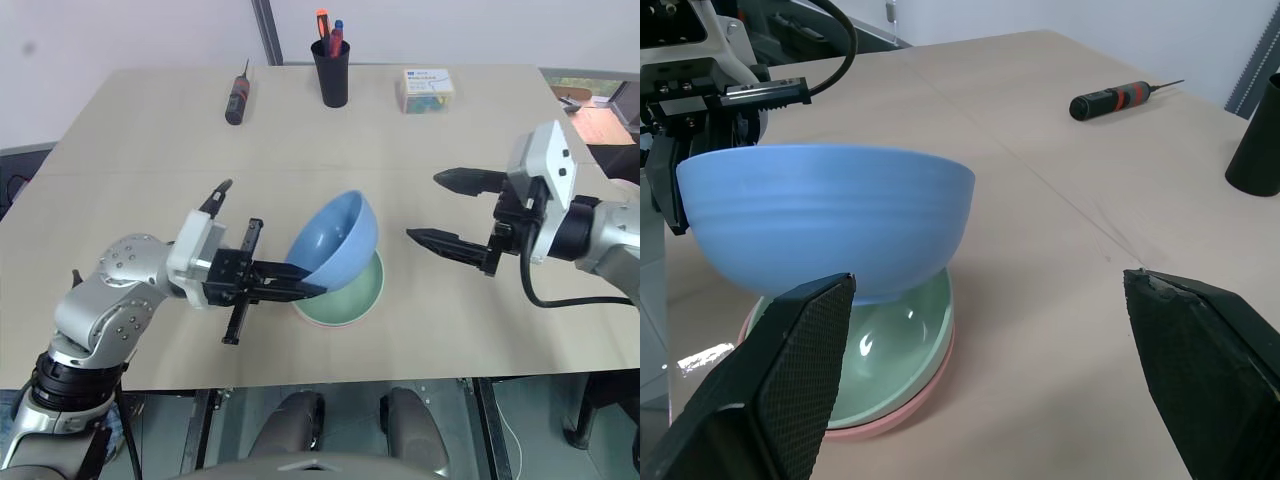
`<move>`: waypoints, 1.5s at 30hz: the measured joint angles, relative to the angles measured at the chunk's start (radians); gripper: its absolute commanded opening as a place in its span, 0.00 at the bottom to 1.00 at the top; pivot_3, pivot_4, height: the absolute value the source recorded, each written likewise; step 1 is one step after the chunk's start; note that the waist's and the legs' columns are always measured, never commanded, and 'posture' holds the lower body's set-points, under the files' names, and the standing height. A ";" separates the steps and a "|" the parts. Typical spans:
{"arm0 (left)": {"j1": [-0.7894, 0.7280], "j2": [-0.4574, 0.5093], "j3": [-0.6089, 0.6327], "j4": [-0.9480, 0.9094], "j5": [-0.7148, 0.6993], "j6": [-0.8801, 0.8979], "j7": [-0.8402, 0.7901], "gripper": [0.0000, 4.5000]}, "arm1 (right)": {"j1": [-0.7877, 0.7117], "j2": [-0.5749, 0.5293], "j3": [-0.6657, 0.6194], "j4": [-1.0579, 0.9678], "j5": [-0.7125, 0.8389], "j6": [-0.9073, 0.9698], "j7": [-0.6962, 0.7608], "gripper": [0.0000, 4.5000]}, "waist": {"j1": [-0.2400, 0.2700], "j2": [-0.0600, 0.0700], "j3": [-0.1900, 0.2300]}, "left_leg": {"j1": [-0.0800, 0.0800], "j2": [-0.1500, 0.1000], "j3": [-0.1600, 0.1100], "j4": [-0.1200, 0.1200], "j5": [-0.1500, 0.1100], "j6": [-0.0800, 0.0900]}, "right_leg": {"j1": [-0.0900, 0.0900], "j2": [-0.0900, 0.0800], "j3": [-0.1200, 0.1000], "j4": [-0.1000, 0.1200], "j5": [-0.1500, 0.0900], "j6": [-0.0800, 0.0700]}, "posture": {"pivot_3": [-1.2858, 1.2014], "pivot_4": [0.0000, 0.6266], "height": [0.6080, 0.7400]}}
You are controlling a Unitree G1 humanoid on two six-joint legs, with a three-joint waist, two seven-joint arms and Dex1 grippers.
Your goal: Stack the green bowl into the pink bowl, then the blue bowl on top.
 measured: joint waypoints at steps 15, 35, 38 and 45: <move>0.090 0.018 0.060 0.004 -0.019 0.049 0.069 0.57 | 0.016 -0.001 0.002 0.006 -0.012 -0.016 0.015 1.00 | 0.002 0.000 0.000 | 0.000 0.001 0.000 0.000 0.000 0.000 | 0.000 0.000 0.000 0.000 0.000 0.000 | 0.52 0.24 1.00; 0.334 -0.030 0.395 0.070 -0.014 -0.011 0.275 0.57 | 0.226 -0.013 -0.019 0.174 -0.124 -0.202 0.254 1.00 | 0.003 0.000 0.000 | 0.001 0.002 0.001 0.000 0.000 0.000 | 0.001 0.000 0.001 -0.001 0.000 0.000 | 0.52 0.24 1.00; 0.414 -0.029 0.427 0.092 0.000 -0.034 0.255 0.57 | 0.292 -0.003 -0.044 0.217 -0.134 -0.267 0.336 1.00 | 0.004 0.000 0.000 | 0.001 0.002 0.000 0.000 0.000 0.000 | 0.001 0.000 0.000 -0.001 0.000 0.000 | 0.52 0.24 1.00; 0.463 -0.034 0.445 0.092 0.008 -0.077 0.256 0.57 | 0.332 0.007 -0.054 0.304 -0.180 -0.373 0.424 1.00 | 0.012 0.000 0.000 | 0.004 0.002 0.001 0.000 0.000 0.001 | 0.003 0.000 0.001 0.000 0.000 0.000 | 0.52 0.24 1.00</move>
